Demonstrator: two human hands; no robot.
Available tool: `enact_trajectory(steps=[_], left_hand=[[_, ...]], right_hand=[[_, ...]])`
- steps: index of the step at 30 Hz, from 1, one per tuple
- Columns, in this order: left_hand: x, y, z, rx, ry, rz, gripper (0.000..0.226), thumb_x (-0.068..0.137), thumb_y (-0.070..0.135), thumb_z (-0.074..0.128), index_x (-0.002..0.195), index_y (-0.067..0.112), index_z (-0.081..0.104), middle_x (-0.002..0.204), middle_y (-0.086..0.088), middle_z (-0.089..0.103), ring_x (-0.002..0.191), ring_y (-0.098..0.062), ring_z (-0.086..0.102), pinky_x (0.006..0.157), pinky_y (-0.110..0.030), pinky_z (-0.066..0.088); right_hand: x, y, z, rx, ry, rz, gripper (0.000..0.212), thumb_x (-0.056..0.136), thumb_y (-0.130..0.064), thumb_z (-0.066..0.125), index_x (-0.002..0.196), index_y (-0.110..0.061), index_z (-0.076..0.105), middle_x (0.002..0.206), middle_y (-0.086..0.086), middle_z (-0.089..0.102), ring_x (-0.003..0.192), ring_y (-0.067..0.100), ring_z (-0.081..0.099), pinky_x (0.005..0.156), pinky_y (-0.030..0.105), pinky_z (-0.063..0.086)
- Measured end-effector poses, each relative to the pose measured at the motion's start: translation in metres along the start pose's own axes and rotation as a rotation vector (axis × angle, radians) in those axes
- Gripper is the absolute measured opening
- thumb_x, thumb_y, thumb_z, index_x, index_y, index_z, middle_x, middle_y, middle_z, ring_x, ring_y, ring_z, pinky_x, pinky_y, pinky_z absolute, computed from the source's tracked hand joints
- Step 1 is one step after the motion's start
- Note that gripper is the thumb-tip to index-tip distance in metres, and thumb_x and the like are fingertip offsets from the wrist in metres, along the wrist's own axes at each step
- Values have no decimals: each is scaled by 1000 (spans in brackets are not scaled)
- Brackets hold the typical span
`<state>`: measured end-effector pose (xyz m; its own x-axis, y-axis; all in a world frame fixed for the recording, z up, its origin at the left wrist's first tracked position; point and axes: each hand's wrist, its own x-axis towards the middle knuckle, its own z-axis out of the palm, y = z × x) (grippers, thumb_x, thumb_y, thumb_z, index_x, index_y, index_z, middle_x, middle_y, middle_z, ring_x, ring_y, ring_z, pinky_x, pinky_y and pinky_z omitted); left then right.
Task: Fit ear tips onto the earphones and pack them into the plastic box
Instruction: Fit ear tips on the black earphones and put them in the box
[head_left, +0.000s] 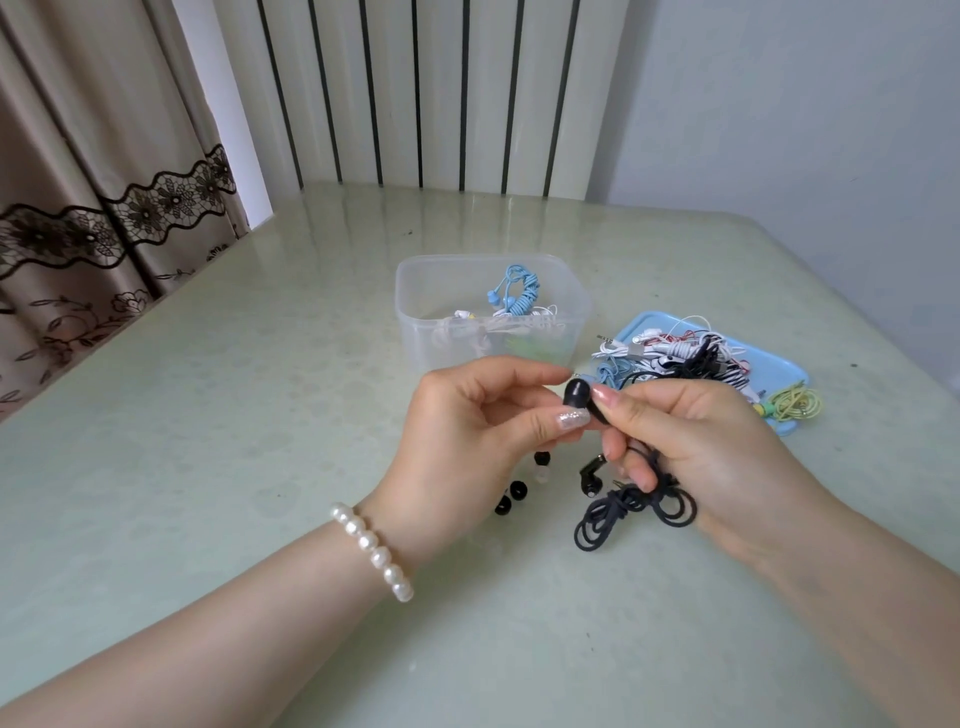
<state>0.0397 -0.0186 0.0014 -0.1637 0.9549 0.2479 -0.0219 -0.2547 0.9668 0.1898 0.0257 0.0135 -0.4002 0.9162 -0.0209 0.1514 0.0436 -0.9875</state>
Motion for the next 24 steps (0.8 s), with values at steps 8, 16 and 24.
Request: enact_trajectory(steps=[8, 16, 24], left_hand=[[19, -16, -16, 539, -9, 18, 3, 77, 19, 72, 79, 21, 72, 83, 4, 66, 78, -13, 63, 76, -28, 51], [20, -27, -8, 1101, -256, 78, 24, 86, 33, 60, 109, 29, 67, 111, 7, 55, 110, -16, 43, 95, -27, 28], [18, -25, -6, 1041, -243, 103, 9, 82, 26, 66, 89, 27, 71, 97, 9, 61, 100, -16, 48, 93, -34, 33]], right_hand=[[11, 0, -16, 381, 34, 223, 26, 92, -29, 45, 78, -8, 53, 54, 7, 51, 38, 14, 41, 63, 33, 33], [11, 1, -19, 140, -82, 235, 32, 72, 18, 59, 83, -11, 48, 43, -3, 37, 35, 8, 28, 57, 29, 36], [16, 14, -20, -370, -24, 87, 27, 72, 16, 64, 75, -11, 60, 57, 6, 47, 34, 5, 40, 49, 24, 41]])
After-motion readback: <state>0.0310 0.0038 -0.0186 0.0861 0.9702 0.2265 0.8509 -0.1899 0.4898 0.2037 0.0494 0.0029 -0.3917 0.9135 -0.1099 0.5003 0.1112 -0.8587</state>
